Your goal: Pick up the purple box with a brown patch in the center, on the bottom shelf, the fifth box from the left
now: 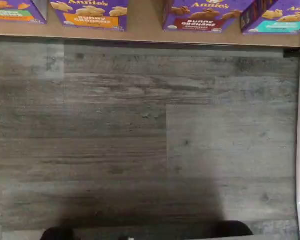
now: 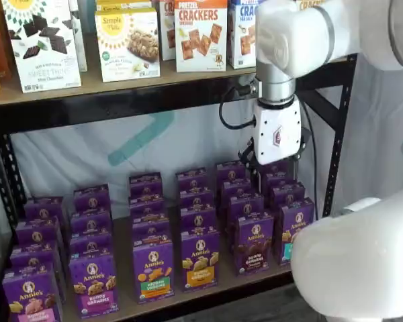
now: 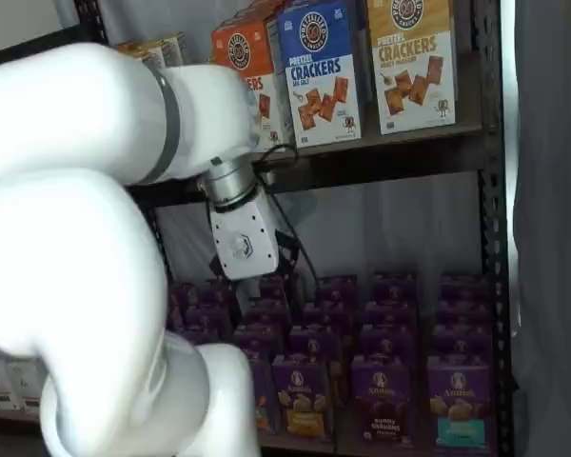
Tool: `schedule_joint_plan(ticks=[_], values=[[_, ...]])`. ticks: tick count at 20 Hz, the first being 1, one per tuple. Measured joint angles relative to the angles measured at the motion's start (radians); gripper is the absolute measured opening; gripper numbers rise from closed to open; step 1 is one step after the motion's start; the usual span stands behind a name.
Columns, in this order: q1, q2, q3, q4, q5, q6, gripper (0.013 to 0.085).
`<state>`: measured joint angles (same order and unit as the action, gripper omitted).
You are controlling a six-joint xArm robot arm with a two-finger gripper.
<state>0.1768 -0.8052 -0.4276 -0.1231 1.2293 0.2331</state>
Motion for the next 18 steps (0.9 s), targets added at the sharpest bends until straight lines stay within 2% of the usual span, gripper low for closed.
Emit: schedule_joint_plan(ticks=[10,18], values=[[-0.037,0.141,0.03,-0.016,-0.184,-0.008,0.085],[-0.099,0.266,0.048,0.011,-0.342,-0.071,0.085]])
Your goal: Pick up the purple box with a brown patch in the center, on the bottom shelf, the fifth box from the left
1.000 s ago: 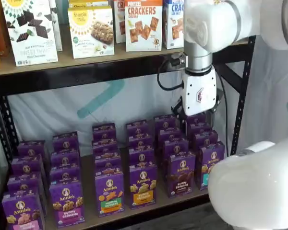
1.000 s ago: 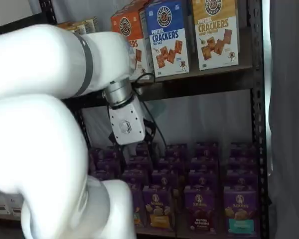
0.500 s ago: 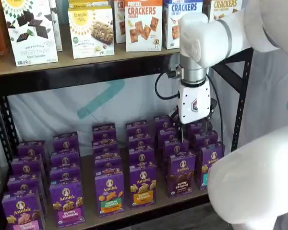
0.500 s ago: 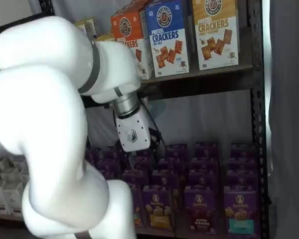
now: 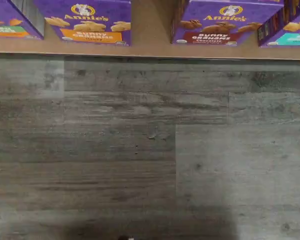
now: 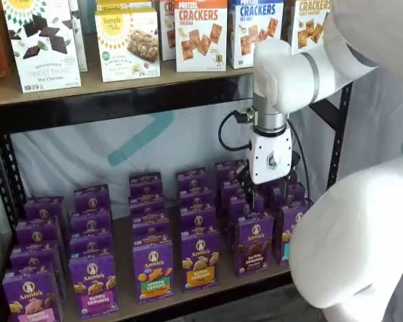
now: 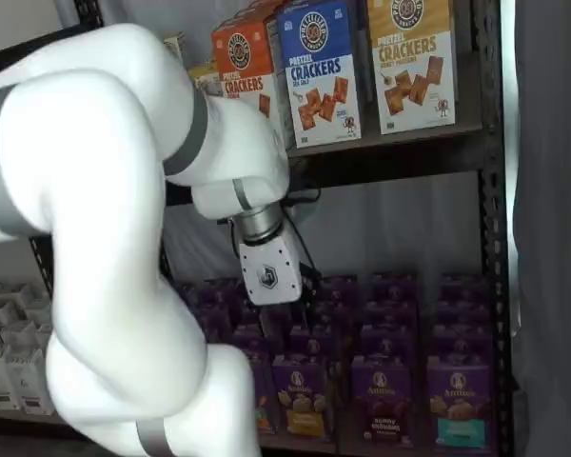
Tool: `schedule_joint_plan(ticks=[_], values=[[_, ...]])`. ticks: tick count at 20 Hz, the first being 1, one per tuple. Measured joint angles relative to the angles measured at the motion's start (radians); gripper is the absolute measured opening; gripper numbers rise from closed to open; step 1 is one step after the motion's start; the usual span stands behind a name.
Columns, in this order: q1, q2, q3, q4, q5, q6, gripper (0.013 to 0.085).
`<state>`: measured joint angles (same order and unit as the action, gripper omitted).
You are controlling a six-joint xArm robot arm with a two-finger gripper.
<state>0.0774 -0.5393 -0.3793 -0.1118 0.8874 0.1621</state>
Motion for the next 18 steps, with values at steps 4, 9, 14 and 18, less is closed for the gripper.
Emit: schedule_joint_plan(ticks=[4,9,14,18], values=[[-0.023,0.092,0.005,-0.022,-0.101,0.0,0.085],[-0.042,0.182,-0.002,-0.037,-0.18,-0.002,0.085],[-0.06,0.268,-0.016,-0.046,-0.247,-0.007,0.085],[-0.078,0.343,-0.033,-0.054,-0.306,-0.014,0.085]])
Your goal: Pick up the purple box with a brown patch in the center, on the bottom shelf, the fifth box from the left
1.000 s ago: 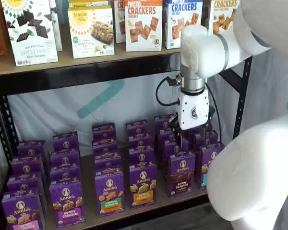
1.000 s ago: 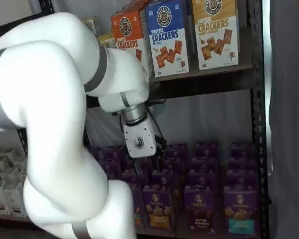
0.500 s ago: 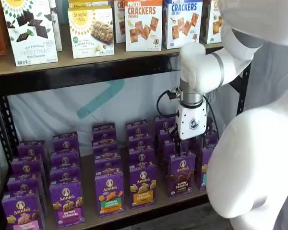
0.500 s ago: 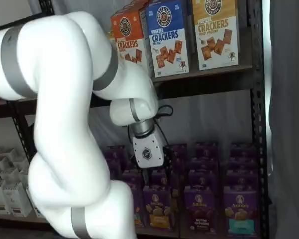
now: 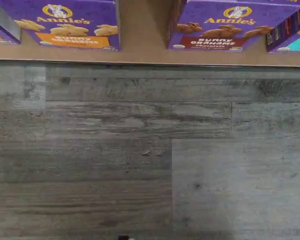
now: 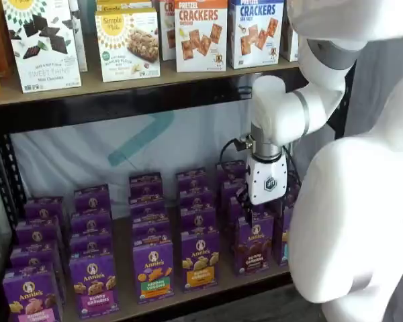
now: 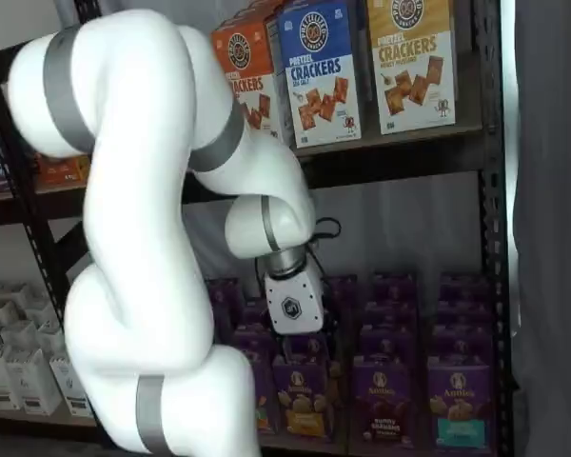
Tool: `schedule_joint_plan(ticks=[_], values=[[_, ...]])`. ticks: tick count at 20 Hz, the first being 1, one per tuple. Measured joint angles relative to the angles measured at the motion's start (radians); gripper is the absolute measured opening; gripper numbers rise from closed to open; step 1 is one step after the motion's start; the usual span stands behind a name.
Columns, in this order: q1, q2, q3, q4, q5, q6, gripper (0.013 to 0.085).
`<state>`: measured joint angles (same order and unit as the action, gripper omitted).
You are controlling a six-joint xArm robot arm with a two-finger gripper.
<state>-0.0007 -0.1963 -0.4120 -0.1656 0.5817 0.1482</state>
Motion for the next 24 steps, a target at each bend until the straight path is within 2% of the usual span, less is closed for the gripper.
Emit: schedule_joint_plan(ticks=[3,9,11,21,24], values=[[-0.021,0.082,-0.022,-0.035,-0.058,0.013,0.085],[-0.044,0.213,-0.068,-0.048,-0.151,0.009,0.085],[-0.049,0.251,-0.084,-0.026,-0.173,-0.015,0.085],[-0.086,0.42,-0.206,-0.051,-0.212,-0.026,0.085],[-0.094,0.465,-0.253,-0.035,-0.21,-0.05,0.085]])
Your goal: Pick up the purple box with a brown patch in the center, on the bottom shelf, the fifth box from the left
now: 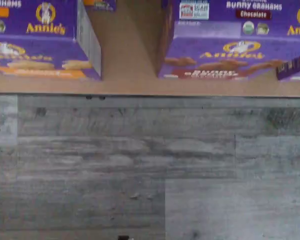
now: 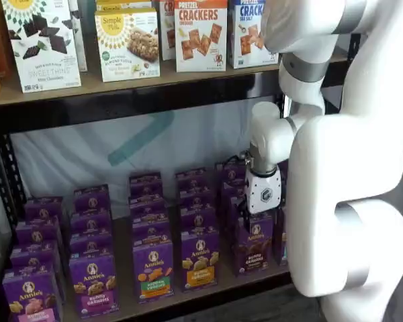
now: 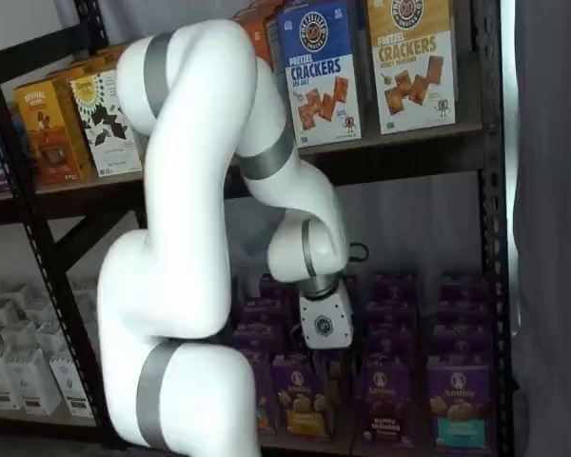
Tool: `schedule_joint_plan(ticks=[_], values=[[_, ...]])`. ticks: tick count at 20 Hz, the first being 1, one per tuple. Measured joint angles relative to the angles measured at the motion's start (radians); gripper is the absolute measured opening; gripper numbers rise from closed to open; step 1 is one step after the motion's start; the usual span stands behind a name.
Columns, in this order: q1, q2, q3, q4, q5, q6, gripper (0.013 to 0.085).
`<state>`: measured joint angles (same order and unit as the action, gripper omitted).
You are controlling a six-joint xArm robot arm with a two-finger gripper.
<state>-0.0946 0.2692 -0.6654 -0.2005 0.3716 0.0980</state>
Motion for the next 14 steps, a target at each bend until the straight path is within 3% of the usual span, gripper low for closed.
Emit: schedule_joint_plan(ticks=[6,14], values=[[-0.017,0.098,-0.114,0.049,0.018,-0.063,0.085],[-0.045,0.227,-0.259,0.073,0.042,-0.115,0.085]])
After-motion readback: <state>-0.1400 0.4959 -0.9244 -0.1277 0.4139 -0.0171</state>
